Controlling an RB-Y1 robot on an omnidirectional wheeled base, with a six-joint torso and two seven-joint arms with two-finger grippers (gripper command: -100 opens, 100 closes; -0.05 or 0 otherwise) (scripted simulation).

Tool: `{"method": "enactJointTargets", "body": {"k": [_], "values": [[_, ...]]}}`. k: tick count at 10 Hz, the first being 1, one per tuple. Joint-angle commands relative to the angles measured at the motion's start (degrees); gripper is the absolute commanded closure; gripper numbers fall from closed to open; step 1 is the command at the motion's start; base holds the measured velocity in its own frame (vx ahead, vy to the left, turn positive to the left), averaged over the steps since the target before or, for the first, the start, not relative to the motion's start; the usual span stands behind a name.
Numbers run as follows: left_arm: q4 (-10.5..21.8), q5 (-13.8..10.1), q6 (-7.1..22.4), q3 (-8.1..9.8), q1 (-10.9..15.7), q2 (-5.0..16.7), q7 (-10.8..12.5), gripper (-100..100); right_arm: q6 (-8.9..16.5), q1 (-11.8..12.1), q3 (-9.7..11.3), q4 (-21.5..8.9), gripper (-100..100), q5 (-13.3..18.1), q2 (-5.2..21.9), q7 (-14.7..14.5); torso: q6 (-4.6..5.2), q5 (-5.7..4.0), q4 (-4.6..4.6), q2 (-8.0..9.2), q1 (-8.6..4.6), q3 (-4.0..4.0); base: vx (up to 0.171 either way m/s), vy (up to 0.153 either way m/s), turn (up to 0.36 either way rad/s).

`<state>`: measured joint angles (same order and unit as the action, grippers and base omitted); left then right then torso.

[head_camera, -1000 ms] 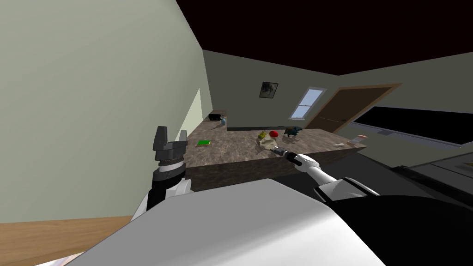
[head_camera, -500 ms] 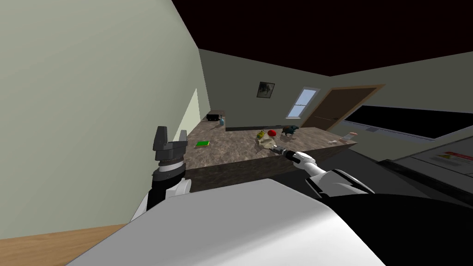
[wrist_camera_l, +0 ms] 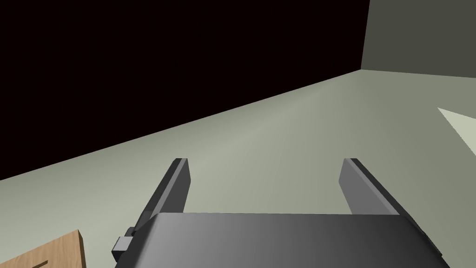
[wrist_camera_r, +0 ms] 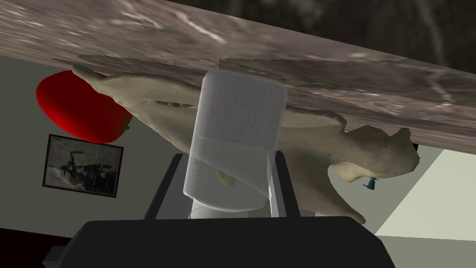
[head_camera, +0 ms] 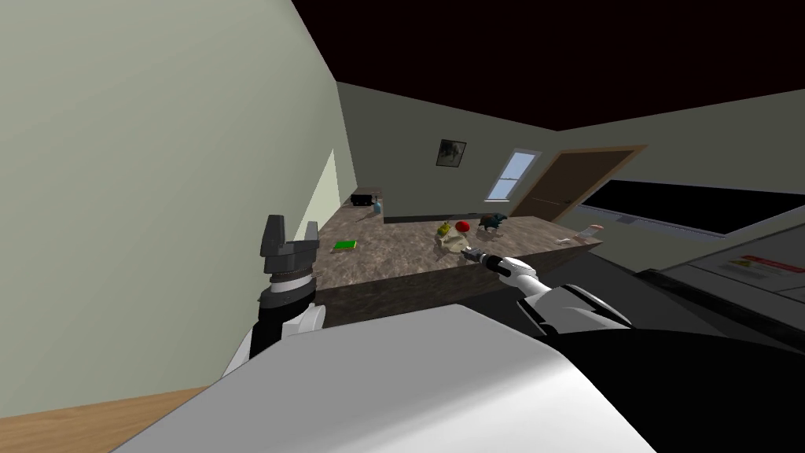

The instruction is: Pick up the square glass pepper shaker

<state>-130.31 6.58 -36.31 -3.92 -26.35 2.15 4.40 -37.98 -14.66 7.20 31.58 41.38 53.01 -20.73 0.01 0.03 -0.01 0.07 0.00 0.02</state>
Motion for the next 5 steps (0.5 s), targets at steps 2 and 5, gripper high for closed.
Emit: {"method": "enactJointTargets", "body": {"k": [2, 5], "values": [[0.0, 0.0, 0.0, 0.0, 0.0, 0.0, 0.0, 0, 0.0, -0.01, 0.0, 0.01, 100, 0.0, 0.0, 0.0, 0.0, 0.0, -0.01, -0.01, -0.01, -0.01, 0.0, 0.0, 0.0], [0.0, 0.0, 0.0, 0.0, 0.0, 0.0, 0.0, 0, 2.87, 2.85, -1.01, 2.88, 100, -1.62, 0.39, -0.21, 0.0, -0.02, -0.02, -0.02, -0.02, -0.02, -0.001, -0.016, 0.062]]}}
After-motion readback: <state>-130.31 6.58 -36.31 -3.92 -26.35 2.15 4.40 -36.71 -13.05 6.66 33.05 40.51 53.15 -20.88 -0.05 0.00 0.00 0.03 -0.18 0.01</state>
